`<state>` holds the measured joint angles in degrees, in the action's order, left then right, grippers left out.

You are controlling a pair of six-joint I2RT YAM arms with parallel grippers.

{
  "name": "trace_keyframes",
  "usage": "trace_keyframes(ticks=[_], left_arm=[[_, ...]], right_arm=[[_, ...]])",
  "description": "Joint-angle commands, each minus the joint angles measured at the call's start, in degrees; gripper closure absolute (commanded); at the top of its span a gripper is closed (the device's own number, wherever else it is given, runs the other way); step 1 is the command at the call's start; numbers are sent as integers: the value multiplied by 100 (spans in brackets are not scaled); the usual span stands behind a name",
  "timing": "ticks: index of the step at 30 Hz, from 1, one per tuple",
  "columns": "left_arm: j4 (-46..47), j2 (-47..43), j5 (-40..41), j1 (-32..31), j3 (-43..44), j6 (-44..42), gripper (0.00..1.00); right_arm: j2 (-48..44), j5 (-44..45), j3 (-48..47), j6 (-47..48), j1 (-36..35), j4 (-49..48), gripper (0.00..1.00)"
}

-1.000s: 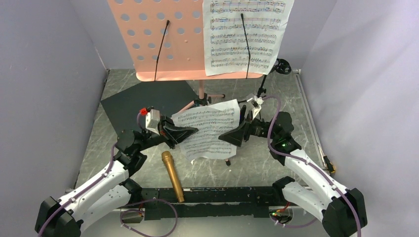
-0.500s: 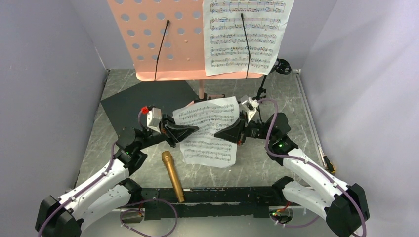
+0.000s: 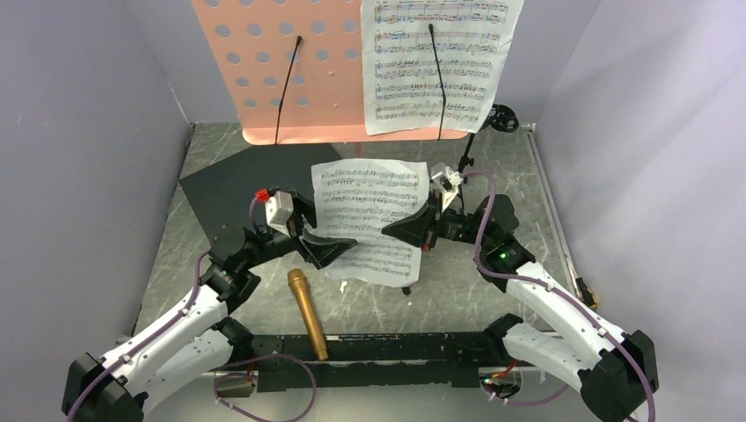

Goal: Set up the instrument practice props

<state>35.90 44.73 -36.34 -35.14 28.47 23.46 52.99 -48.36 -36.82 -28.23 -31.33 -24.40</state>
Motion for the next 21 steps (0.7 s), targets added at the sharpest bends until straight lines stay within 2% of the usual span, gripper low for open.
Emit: trace_keyframes(ticks=[1,2,3,4,9,15,18,21], left_arm=[[-459,-41,235,-7,325,-102,21],[-536,-23,275,-8,345,-94,19],[-604,1,350,-11,374,-70,9],[-695,36,470,-11,397,-3,7],[-1680,308,755,-7,787,82,7],[-2106,493,1194,-9,815,69,7],[-2512,471,1654,-1,813,-75,7],[-3165,420,2501,-2,908,-189,7]], right_arm=[[-206,285,-267,266,-31,186,100],[-221,299,-286,310,-29,247,100],[-227,305,-306,349,-31,324,100],[-232,309,-340,377,-28,382,100],[-333,436,-334,406,-35,514,100],[-440,566,-281,383,-30,649,100],[-523,679,-300,452,-35,826,100],[-602,818,-311,495,-27,954,100]])
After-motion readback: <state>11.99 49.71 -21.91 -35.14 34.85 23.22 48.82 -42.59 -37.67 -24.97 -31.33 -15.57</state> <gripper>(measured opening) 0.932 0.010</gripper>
